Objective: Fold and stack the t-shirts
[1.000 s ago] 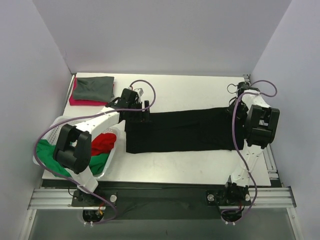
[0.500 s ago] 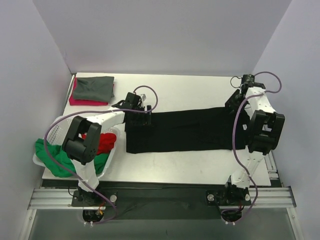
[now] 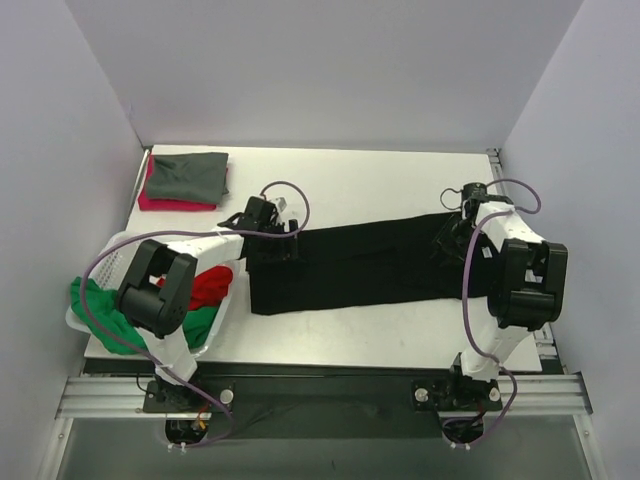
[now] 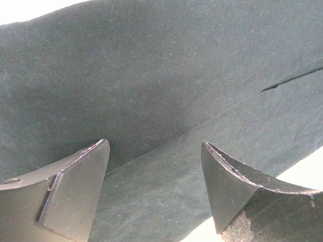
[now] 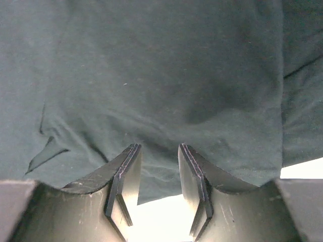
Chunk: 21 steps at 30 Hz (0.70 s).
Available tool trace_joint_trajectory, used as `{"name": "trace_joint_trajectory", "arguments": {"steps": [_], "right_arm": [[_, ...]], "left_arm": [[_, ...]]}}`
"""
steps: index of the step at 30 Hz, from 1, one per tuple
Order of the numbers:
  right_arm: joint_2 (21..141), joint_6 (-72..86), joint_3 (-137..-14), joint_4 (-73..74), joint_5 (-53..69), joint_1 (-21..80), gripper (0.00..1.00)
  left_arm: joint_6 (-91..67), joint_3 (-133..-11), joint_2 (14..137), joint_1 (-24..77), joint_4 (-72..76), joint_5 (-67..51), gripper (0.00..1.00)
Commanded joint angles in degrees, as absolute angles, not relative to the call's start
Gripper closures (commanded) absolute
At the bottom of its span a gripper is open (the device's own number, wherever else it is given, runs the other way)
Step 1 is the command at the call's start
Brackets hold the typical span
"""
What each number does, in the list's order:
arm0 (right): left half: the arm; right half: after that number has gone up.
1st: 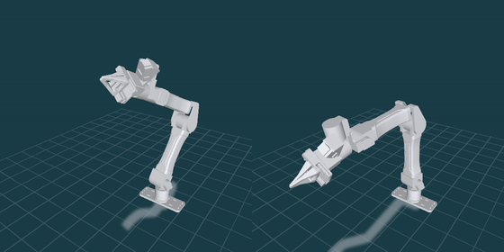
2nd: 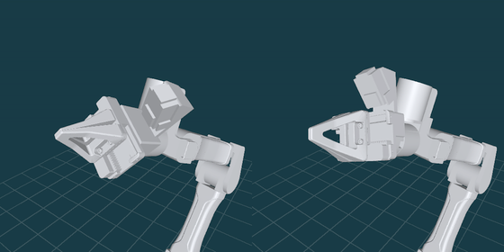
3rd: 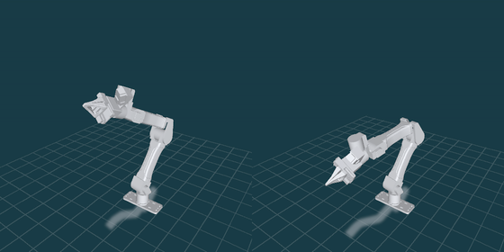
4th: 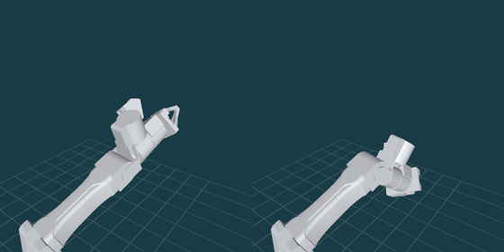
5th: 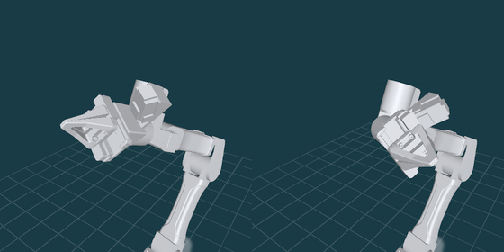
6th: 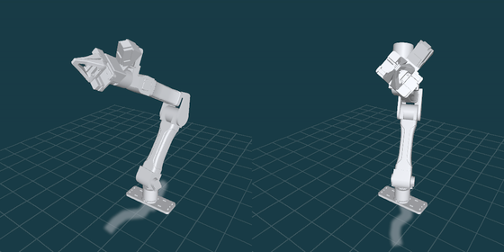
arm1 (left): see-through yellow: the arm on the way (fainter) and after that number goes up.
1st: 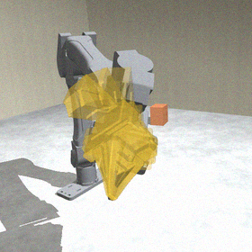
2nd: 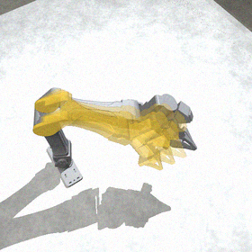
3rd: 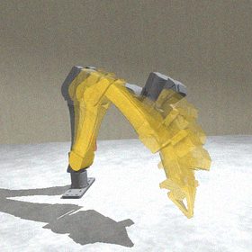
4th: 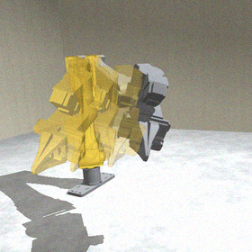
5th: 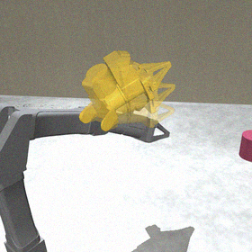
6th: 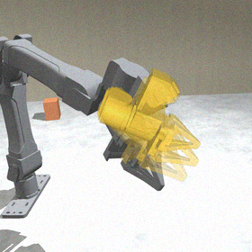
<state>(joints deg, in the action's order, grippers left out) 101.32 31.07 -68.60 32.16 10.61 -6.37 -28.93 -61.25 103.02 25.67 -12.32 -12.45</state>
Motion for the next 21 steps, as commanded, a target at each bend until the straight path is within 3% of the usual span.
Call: {"name": "trace_joint_trajectory", "arguments": {"steps": [1, 13, 21], "right_arm": [[101.95, 31.90, -68.20, 32.78, 10.29, -5.98, 0.64], [110.30, 31.90, -71.36, 33.05, 7.82, -5.10, 0.65], [117.49, 33.31, -80.85, 34.63, 7.38, -2.47, 0.65]], "left_arm": [[-30.32, -56.96, 100.12, 25.40, -14.94, -11.95, 0.15], [-31.03, -46.59, 90.44, 26.10, -17.05, -14.05, 0.15], [-30.41, -45.18, 89.12, 26.72, -16.87, -18.63, 0.15]]}}
